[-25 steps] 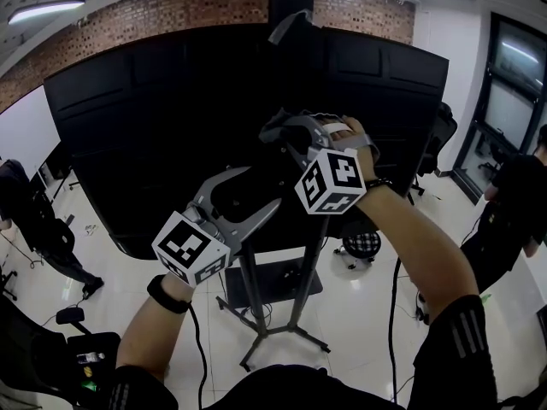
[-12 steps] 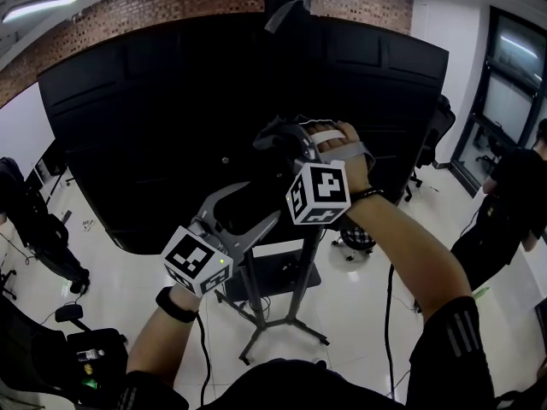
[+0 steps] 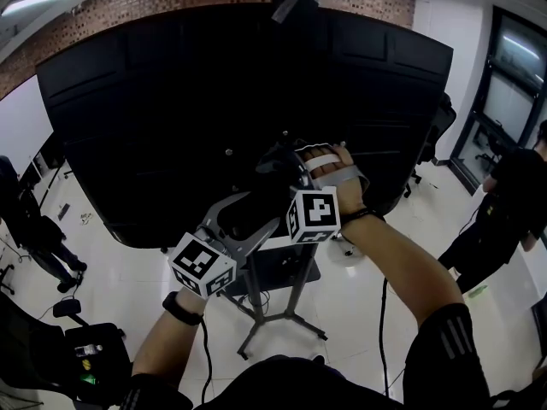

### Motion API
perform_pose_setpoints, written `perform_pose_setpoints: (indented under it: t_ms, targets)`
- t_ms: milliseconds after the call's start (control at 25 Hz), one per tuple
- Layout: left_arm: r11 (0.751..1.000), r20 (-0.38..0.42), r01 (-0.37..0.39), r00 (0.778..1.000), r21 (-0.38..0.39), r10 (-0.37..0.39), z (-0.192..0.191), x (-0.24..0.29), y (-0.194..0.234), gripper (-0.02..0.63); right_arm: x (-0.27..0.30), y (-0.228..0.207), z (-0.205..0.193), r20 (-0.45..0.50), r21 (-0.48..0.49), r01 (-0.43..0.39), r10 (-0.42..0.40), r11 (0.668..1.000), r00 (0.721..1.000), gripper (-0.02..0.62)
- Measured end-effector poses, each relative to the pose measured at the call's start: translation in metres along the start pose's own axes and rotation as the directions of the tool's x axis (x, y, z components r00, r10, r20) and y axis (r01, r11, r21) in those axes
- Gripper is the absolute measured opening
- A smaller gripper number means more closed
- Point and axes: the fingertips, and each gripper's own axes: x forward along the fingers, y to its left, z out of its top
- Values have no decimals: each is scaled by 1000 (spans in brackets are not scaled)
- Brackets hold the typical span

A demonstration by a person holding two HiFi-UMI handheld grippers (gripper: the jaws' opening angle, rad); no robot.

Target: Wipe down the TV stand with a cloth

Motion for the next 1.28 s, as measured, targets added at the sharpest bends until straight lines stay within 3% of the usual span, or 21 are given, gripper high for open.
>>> perform_pose_setpoints:
  t_ms: [440,920,1280]
  targets:
    - [996,-51,-17,999,-85,13,-45,-10,-2,272,10,78,-2,-34,25,-85,86,996,996,23]
    - [991,-96,-26,995,-129,14,-77,-15,-8,272,18,131,-4,-76,16,-143,144,990,987,23]
    - [988,-118,-27,993,-151,9,-91,-10,-11,272,18,164,0,-23,94,-232,235,968,972,23]
